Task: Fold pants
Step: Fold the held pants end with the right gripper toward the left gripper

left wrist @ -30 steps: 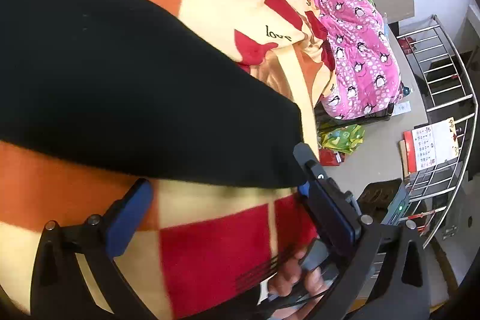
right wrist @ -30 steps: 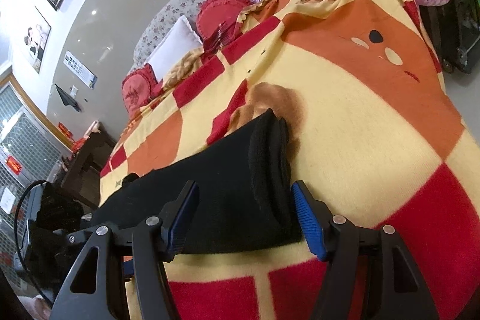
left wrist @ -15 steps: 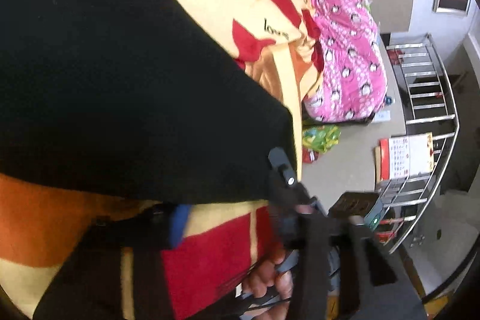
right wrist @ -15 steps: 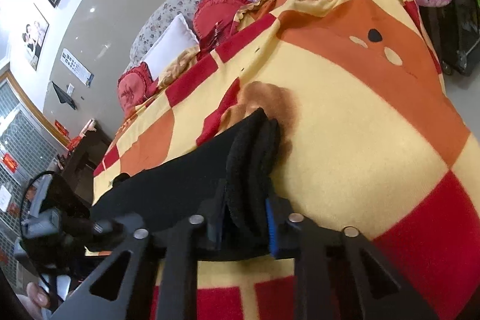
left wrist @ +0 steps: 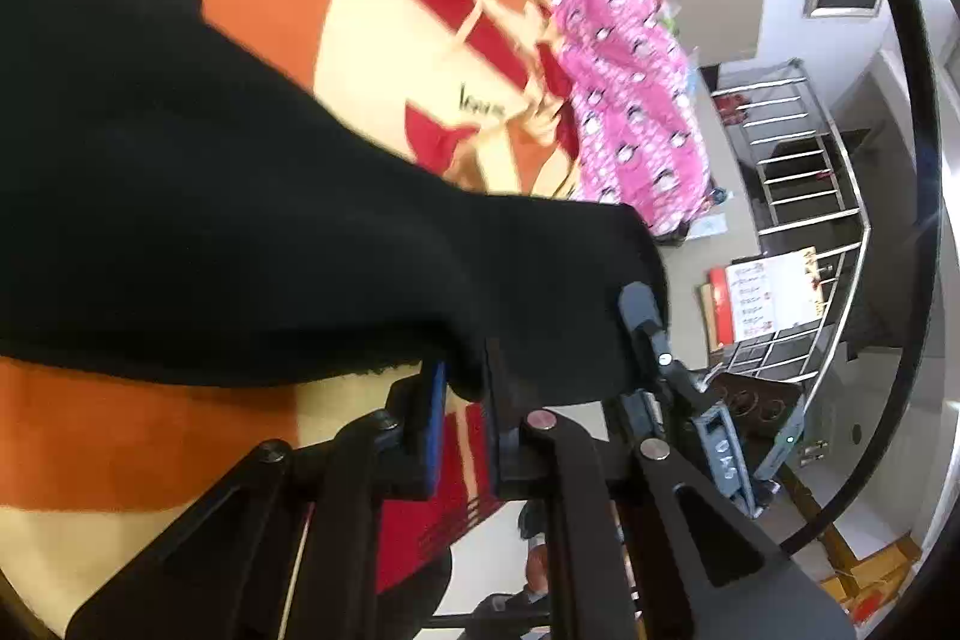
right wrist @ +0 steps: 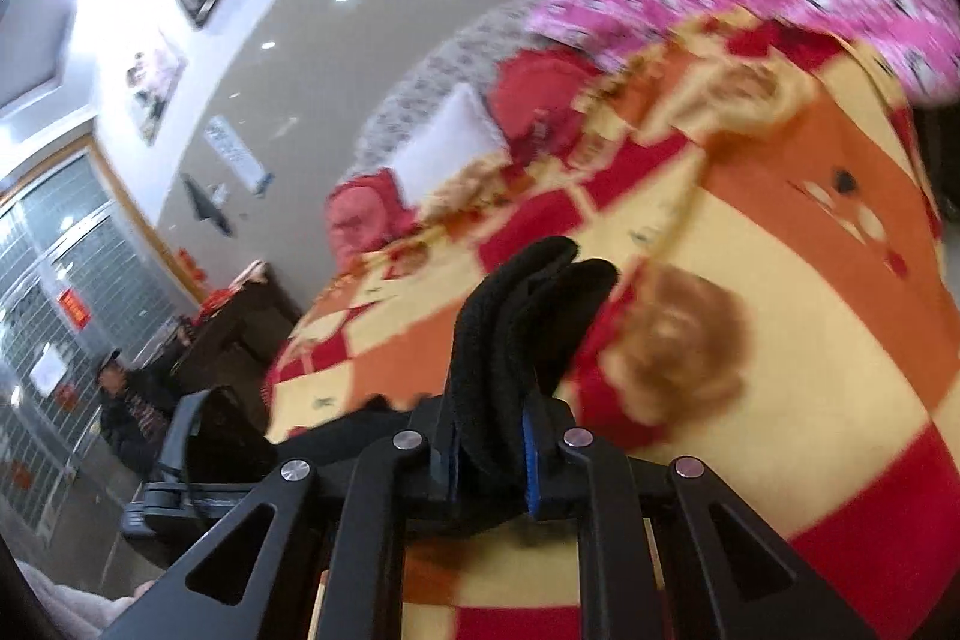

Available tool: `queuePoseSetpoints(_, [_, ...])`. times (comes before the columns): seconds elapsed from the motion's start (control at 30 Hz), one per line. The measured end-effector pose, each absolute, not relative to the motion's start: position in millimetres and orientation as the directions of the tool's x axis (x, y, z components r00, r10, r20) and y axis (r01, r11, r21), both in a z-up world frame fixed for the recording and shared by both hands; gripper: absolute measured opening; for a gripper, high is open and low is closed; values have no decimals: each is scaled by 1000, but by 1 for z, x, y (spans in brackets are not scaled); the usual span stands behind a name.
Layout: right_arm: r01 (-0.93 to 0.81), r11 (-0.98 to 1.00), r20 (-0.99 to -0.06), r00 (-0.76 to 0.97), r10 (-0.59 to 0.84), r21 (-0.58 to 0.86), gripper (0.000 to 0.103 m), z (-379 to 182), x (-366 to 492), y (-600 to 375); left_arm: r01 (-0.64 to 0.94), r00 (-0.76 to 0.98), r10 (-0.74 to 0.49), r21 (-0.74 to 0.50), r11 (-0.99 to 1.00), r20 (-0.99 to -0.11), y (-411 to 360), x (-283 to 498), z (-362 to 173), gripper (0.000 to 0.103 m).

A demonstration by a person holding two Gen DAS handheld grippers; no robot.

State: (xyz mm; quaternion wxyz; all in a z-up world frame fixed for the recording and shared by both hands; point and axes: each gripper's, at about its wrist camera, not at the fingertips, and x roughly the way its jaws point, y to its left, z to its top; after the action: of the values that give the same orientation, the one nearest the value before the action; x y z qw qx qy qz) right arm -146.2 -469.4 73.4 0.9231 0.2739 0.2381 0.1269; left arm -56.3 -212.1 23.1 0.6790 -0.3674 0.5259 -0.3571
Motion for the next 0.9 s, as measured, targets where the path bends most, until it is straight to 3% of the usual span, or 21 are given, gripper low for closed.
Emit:
queuePoseSetpoints(0.37, [-368, 797, -349, 754, 557, 478, 14, 128, -91, -337, 58, 350, -837, -882, 467, -420, -97, -68, 35, 4])
queuePoseSetpoints(0.7, [-540, 726, -455, 565, 688, 426, 14, 113, -36, -208, -54, 557, -667, -823, 566, -495, 14, -80, 16, 4])
queuePoseSetpoints(0.9, [-586, 677, -508, 458, 730, 445, 14, 91, -11, -165, -62, 582, -657, -832, 552, -479, 38, -67, 13, 5])
